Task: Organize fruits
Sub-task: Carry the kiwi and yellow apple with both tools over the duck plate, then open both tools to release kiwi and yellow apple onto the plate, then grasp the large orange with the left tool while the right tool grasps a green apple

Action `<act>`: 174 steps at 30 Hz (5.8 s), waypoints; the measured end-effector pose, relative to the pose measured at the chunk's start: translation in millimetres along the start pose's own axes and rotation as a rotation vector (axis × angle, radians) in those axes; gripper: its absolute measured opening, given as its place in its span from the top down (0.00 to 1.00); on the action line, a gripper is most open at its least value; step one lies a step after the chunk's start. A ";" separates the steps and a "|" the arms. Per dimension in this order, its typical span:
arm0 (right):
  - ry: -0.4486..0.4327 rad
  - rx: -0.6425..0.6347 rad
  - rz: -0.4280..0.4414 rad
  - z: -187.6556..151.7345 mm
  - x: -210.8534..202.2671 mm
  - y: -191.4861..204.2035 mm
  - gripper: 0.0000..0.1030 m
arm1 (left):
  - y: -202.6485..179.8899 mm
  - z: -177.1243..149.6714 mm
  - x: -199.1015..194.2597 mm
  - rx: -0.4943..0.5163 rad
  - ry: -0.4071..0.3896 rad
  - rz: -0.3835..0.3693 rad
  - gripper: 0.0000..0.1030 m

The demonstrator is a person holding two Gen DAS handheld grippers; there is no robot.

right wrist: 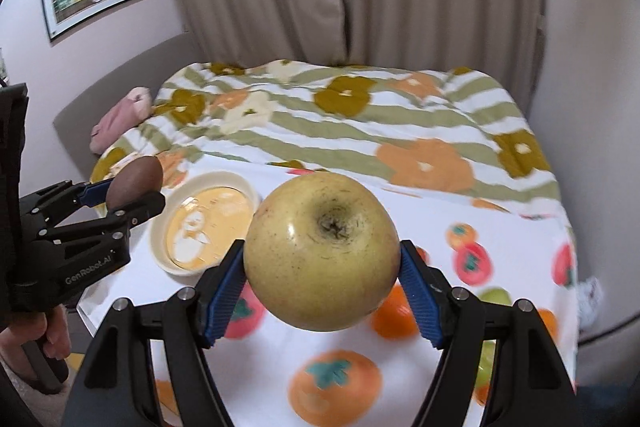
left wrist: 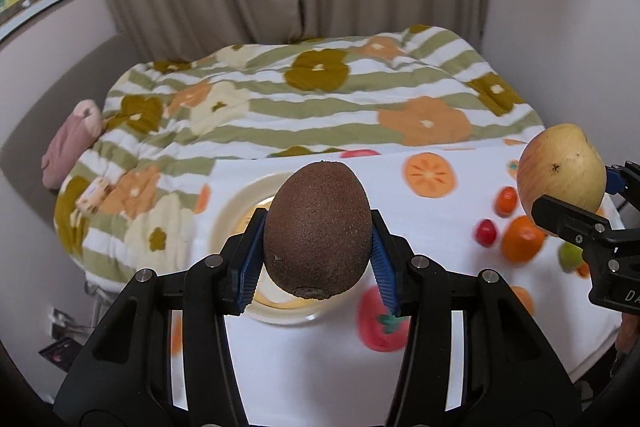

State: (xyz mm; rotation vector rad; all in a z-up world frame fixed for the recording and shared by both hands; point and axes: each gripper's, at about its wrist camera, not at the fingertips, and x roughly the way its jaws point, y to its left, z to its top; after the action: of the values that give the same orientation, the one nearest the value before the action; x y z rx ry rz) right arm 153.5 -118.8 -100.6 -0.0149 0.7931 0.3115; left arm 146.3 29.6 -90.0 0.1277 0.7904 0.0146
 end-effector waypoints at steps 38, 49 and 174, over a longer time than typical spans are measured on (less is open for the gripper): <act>0.126 0.135 -0.089 33.8 157.8 84.3 0.32 | 72.0 -8.6 153.5 0.260 0.075 -0.223 0.00; 0.127 0.042 -0.041 33.7 168.5 98.7 0.32 | 101.5 -22.6 135.2 0.171 0.146 -0.189 0.00; 0.217 0.032 -0.081 -135.6 17.5 -159.4 0.26 | -258.0 -65.5 90.6 0.642 0.063 -0.307 0.36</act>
State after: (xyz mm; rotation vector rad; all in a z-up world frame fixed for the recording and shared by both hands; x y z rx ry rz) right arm 115.1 -283.8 -224.8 -0.0512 1.0097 0.2227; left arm 154.6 -213.7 -230.6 0.6140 0.8490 -0.5318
